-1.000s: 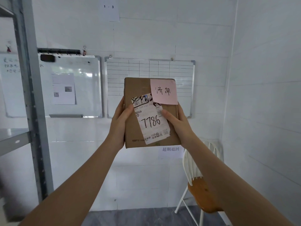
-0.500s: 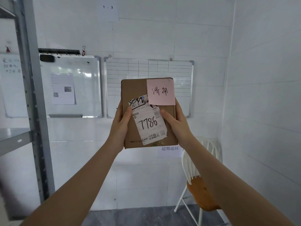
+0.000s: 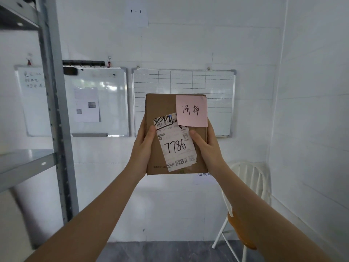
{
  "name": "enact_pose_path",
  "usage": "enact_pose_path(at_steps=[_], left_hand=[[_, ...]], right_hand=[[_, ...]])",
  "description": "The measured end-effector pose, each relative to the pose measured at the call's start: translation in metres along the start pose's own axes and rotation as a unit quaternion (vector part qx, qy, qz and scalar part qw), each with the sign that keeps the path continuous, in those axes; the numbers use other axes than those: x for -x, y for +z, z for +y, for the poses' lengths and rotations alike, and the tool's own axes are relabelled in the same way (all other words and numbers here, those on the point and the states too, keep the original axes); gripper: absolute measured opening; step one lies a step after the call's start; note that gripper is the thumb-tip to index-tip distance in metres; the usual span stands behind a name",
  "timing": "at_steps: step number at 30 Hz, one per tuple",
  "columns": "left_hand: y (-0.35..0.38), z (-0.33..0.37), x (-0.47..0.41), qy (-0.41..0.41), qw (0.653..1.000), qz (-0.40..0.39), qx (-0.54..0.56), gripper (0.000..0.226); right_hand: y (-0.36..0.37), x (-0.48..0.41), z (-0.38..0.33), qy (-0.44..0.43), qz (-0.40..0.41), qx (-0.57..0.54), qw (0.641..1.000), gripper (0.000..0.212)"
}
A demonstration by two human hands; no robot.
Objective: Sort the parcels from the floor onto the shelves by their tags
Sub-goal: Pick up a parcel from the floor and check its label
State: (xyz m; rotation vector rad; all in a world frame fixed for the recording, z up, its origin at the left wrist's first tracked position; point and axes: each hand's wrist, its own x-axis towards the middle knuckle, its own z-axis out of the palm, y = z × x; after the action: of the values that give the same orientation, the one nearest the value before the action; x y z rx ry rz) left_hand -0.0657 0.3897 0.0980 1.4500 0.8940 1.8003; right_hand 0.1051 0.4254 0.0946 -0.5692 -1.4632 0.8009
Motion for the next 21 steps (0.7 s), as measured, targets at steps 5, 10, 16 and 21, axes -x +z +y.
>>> enact_pose_path(at_steps=[5,10,16,21], left_hand=[[-0.018,0.001,0.004,0.009,0.999,0.03,-0.037,0.046],[-0.03,0.005,0.01,0.016,0.994,0.084,-0.062,0.046],[-0.035,0.019,0.028,0.051,0.977,0.177,-0.111,0.047],[-0.043,0.039,0.063,0.069,0.949,0.272,-0.147,0.049]], right_hand=[[0.02,0.0,0.016,0.0,-0.02,-0.028,0.999,0.062],[0.036,-0.009,0.028,-0.01,-0.059,-0.065,0.996,0.06],[0.056,-0.019,0.028,-0.02,-0.139,-0.128,0.982,0.058],[0.083,-0.01,0.019,-0.024,-0.228,-0.188,0.955,0.059]])
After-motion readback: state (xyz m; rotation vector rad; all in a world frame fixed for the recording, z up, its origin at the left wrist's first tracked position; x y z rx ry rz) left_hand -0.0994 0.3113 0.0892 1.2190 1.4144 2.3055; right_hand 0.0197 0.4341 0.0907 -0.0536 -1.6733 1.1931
